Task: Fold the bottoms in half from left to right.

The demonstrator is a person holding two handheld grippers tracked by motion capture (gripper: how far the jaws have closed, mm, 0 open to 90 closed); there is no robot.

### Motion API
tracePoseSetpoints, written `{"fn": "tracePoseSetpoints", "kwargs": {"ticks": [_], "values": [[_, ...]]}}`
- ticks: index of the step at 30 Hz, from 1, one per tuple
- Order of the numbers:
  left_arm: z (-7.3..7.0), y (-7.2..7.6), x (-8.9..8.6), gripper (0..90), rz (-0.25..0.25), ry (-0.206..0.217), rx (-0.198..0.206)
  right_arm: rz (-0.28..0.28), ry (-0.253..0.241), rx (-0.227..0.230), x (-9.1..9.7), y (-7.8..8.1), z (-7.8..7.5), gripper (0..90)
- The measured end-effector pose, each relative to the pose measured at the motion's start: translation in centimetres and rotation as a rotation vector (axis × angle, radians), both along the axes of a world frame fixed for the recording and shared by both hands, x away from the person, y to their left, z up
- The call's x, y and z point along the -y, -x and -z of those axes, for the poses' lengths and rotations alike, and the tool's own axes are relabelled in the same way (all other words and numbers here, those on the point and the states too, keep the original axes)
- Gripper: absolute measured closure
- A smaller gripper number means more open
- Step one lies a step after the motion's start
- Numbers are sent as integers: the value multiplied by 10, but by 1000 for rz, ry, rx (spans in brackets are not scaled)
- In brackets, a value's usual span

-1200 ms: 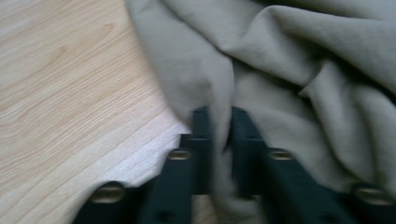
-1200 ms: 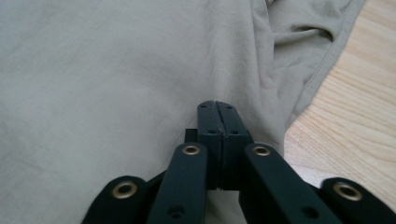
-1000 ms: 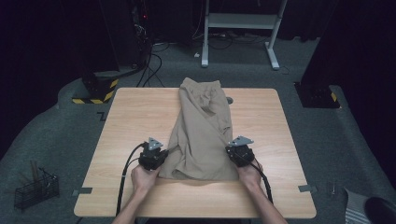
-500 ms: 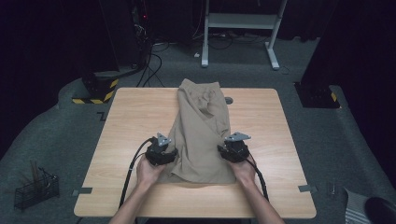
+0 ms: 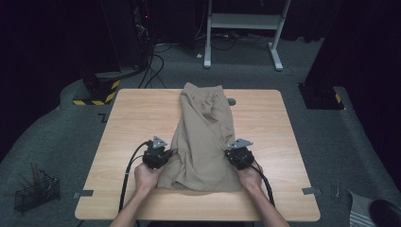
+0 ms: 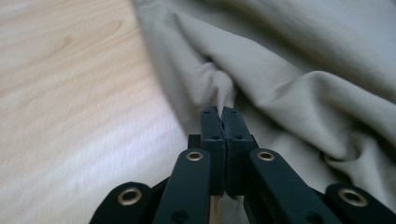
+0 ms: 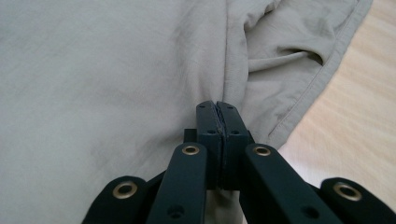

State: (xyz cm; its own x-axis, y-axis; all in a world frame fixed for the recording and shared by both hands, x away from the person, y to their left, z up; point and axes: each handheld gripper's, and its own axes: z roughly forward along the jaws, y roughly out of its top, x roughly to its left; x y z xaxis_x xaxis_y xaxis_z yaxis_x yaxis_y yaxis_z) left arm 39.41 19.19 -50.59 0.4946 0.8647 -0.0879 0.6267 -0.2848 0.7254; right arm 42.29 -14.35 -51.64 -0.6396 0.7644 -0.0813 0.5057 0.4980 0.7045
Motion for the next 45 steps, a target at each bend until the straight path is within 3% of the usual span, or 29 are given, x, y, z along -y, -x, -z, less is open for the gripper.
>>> {"fn": "tracePoseSetpoints", "kwargs": {"ticks": [1,3,4,5,6,7,8,12,13,16,19,20,23,26,30,32,34,38,39,41,42,45], "values": [[1,5,-7,894,-10,45,-18,-1,0,-1,3,4,0,894],[4,11,-15,890,-19,57,-49,-15,-9,-8,8,12,0,889],[5,13,-16,881,-22,41,-38,-31,-18,-17,9,14,-1,877],[3,13,-14,730,-23,17,-1,-45,-37,-2,7,18,-4,793],[3,13,-14,649,-23,17,-1,-45,-37,-2,7,18,-4,793],[0,12,-10,649,-6,25,18,-44,-53,6,6,18,-6,759],[-4,10,-6,527,9,15,35,-29,-111,30,4,13,-16,711],[-10,-4,13,483,56,-10,50,11,-131,52,-3,0,-25,684],[-9,-11,17,490,50,1,32,38,-155,39,-9,-13,-26,665],[-4,-26,23,523,36,2,-3,57,-163,9,-13,-25,-24,657],[1,-38,28,655,26,-19,-48,80,-159,-38,-17,-36,-15,665],[2,-41,29,711,28,-29,-68,81,-154,-56,-18,-38,-11,685],[3,-46,28,873,23,-19,-91,68,-132,-91,-20,-42,-3,863],[-2,-44,23,898,14,-23,-88,50,-108,-67,-20,-40,-3,900],[-10,-31,9,900,-9,5,-52,84,-92,-1,-9,-35,-13,900],[-12,-24,0,900,-11,-2,-49,105,-59,19,-1,-33,-16,900],[-9,-19,-9,899,-15,-11,-82,120,-32,-3,11,-33,-11,900],[-7,-19,-12,891,-1,-5,-121,108,-19,-10,12,-29,-5,898],[-9,-18,-10,877,0,-10,-100,107,-17,-6,10,-28,-5,885],[-14,-21,-9,706,-9,13,-74,109,-32,6,8,-26,-9,753],[-17,-25,-7,575,-18,28,-60,113,-62,24,7,-25,-15,689],[-19,-38,1,505,-35,22,-37,114,-73,48,1,-26,-20,653]]}}
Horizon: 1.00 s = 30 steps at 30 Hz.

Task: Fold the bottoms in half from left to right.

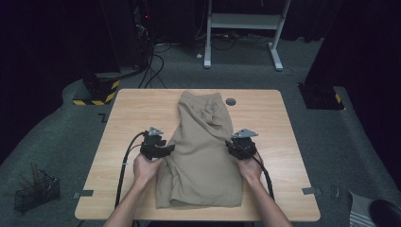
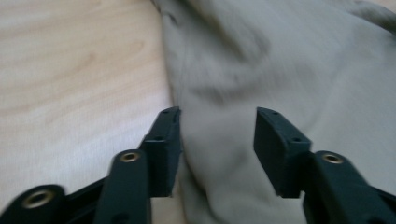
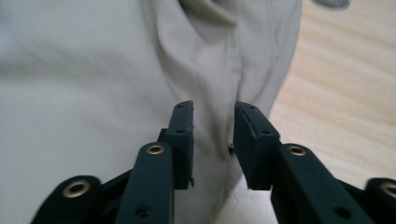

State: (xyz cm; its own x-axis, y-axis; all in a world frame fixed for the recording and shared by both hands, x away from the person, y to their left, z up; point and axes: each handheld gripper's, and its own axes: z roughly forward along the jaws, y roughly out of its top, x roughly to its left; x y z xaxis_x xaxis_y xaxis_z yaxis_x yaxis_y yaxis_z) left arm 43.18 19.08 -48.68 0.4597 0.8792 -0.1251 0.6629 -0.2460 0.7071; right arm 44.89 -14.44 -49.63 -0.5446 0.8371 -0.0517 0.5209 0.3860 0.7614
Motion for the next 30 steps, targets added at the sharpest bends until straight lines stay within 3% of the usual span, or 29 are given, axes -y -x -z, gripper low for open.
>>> {"fn": "tracePoseSetpoints", "kwargs": {"ticks": [3,5,7,9,11,13,14,15,17,19,20,21,23,26,30], "values": [[8,-17,10,530,-20,-23,-23,2,3,-9,-5,-3,2,653],[15,-25,13,557,-32,-29,-41,12,13,-40,-8,-8,9,672],[23,-29,12,705,-29,-44,-54,12,22,-84,-8,-13,18,785],[22,-26,11,864,-3,-78,-56,6,32,-80,-8,-11,20,864],[20,-19,12,899,26,-118,-61,-27,47,-91,-7,-8,17,890],[20,-5,10,900,49,-114,-62,-75,78,-81,-5,7,16,891],[20,1,9,900,55,-107,-60,-75,78,-81,-5,7,16,891],[21,10,8,900,65,-97,-62,-99,76,-74,-1,21,17,890],[21,25,5,900,83,-84,-64,-107,64,-83,2,28,17,887],[21,29,4,891,87,-84,-49,-127,48,-94,5,37,15,836],[20,26,4,856,75,-67,-42,-123,53,-72,5,38,14,781],[18,21,4,762,56,-44,-37,-112,44,-57,4,36,11,735],[14,4,8,594,15,-3,-20,-68,-15,-10,1,25,-1,627],[13,-9,14,593,13,-8,-21,-54,-39,9,-5,14,-5,606],[19,-25,27,638,13,-43,-28,-52,-39,-17,-18,-10,-2,607]]}}
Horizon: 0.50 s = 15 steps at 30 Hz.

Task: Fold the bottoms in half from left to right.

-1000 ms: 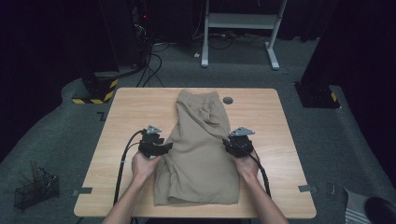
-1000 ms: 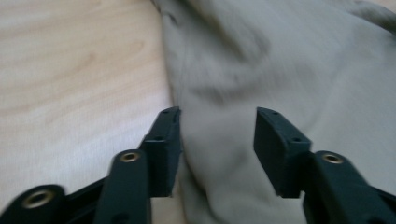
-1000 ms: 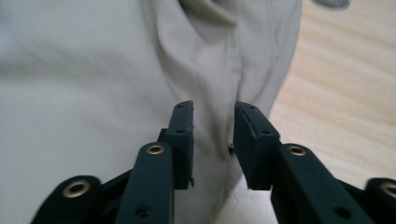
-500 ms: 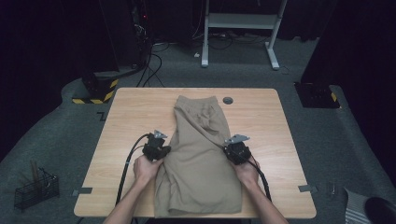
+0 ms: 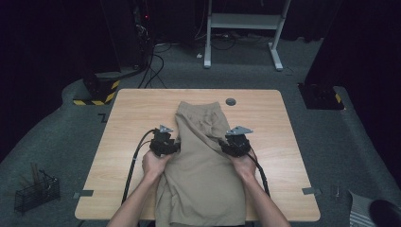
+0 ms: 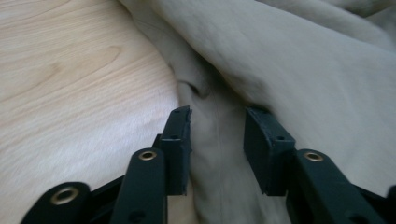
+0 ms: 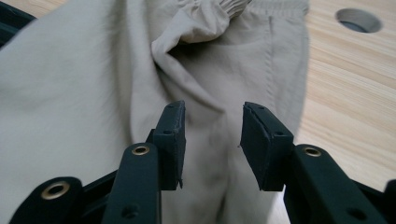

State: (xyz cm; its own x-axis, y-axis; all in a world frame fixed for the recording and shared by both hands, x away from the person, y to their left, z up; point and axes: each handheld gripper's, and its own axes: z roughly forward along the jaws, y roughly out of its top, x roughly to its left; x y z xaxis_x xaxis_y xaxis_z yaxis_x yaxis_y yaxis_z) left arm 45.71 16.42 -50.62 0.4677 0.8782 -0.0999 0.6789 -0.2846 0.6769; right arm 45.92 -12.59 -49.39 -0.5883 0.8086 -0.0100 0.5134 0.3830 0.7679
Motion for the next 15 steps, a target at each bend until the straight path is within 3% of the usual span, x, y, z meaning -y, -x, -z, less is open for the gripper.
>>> {"fn": "tracePoseSetpoints", "kwargs": {"ticks": [2,3,5,7,9,10,13,15], "values": [[5,-2,2,687,-3,-3,-12,-10,12,-11,-6,-8,5,624],[6,-2,2,716,-4,-18,2,-13,28,-19,-9,-11,8,644],[5,-1,3,800,1,-45,11,-26,63,-41,-13,-17,14,788],[5,0,2,877,12,-70,17,-22,75,-28,-8,-21,15,900],[4,1,0,884,24,-78,13,-10,67,-25,-5,-21,14,900],[4,1,0,890,26,-81,12,40,46,-19,7,-25,10,900],[4,1,-3,891,32,-74,5,79,51,-29,16,-28,11,900],[4,3,-4,892,34,-72,6,101,68,-77,28,-30,20,900]]}}
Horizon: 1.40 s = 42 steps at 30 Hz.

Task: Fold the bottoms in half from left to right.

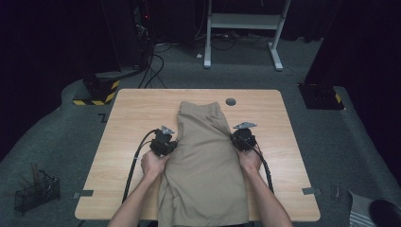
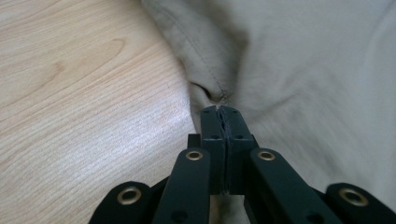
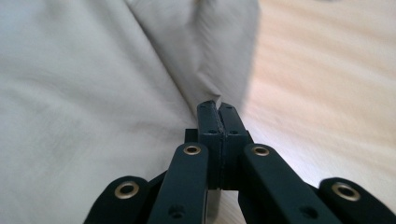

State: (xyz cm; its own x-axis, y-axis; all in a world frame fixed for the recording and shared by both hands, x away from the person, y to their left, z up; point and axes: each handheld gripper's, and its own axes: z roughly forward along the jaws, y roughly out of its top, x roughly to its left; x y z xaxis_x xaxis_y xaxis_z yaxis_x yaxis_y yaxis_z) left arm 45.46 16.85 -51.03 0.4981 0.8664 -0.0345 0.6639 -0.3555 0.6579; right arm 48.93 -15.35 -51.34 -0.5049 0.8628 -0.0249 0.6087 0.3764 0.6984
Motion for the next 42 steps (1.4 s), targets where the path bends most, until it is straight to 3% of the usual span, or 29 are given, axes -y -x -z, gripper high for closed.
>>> {"fn": "tracePoseSetpoints", "kwargs": {"ticks": [6,8,10,11,13,15,18,20,22,25,27,29,30,31,32,34,35,37,39,41,42], "values": [[-1,17,-4,890,52,14,-18,-38,17,0,3,17,-1,892],[-2,20,-7,869,58,21,-22,-64,24,-8,3,25,-3,785],[-3,17,-9,700,30,50,-5,-66,16,23,3,30,-9,653],[-3,15,-9,592,21,66,3,-62,-21,55,2,29,-16,592],[-5,8,-6,547,-7,115,25,-56,-50,61,0,28,-20,572],[-5,1,-2,515,-20,125,21,-56,-75,81,-5,22,-26,560],[-1,-9,5,590,-44,133,11,-56,-75,70,-17,9,-25,636],[3,-13,9,764,-32,86,-5,-60,-59,49,-22,1,-19,840],[2,-15,8,872,-27,82,-14,-46,-35,60,-21,-1,-16,899],[-2,-18,3,887,-36,29,-20,2,-3,73,-7,-4,-15,900],[-1,-21,-2,883,-38,74,-32,13,-18,53,5,-8,-15,895],[-1,-20,4,872,-20,21,-13,10,2,47,2,-9,-14,857],[-1,-19,8,830,-12,16,-4,6,18,31,-1,-10,-11,740],[-2,-18,9,695,-16,14,6,3,6,15,-3,-10,-9,647],[-4,-17,10,605,-16,18,19,9,-2,21,-3,-9,-9,594],[-6,-16,10,531,-13,36,43,25,-33,65,-4,-7,-13,567],[-6,-16,10,536,-17,41,46,28,-49,90,-4,-7,-16,580],[-4,-19,10,650,-11,42,25,21,-75,121,-5,-7,-20,682],[1,-22,9,777,-10,13,13,3,-59,93,-7,-11,-20,851],[1,-23,4,853,-28,17,9,22,-6,50,-6,-19,-12,897],[1,-23,4,853,-28,10,14,22,-6,50,-6,-19,-12,897]]}}
